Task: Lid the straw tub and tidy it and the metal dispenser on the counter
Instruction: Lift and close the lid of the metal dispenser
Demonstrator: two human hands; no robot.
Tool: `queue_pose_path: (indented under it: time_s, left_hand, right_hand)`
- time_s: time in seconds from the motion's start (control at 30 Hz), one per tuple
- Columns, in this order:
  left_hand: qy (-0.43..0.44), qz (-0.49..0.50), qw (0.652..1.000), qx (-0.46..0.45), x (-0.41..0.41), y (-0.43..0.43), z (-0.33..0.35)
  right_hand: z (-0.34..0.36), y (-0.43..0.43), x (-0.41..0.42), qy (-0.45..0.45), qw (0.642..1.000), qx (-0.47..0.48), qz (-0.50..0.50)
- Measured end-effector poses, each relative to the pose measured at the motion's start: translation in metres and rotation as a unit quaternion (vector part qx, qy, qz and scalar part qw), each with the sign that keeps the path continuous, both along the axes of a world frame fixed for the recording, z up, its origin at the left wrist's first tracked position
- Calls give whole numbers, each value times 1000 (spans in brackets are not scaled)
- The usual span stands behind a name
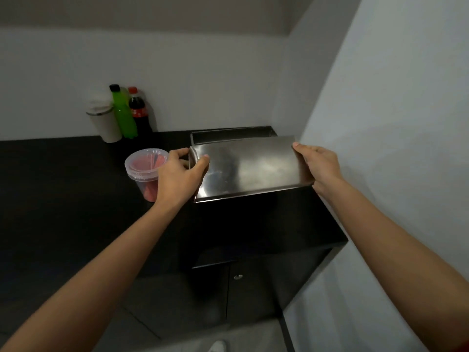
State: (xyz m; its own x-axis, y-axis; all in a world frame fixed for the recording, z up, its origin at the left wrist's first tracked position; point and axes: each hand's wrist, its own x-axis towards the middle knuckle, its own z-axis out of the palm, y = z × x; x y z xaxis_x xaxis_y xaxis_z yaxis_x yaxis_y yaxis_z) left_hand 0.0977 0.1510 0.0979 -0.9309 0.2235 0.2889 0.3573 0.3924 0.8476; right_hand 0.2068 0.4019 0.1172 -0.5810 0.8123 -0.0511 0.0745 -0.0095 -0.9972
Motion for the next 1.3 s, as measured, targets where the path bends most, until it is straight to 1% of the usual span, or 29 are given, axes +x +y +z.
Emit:
queue_pose_path:
  time_s: [0.17,0.4,0.53,0.7,0.83,0.97,1.3]
  left_hand:
    - [11,20,1000,0,-37,19,12]
    - [10,16,1000,-23,-83,36,14]
    - [33,12,997,-68,-99,47,13]
    - [44,12,992,-118,-109,57,11]
    - [56,17,990,-131,-116,62,10]
    - [38,32,988,-148,-119,62,9]
    - [11,36,985,-166,-122,62,8]
  right_hand:
    - [6,13,-34,3,1000,-2,-7]
    - [0,28,-82,-19,998,56,-6]
    - [-2,37,-99,-40,996,73,-17]
    - [-6,44,-110,-71,992,104,-20]
    - [-12,49,-113,-85,991,104,-8]
    - [-17,49,-118,-102,989,105,9]
    - [-13,48,-126,-125,984,126,21]
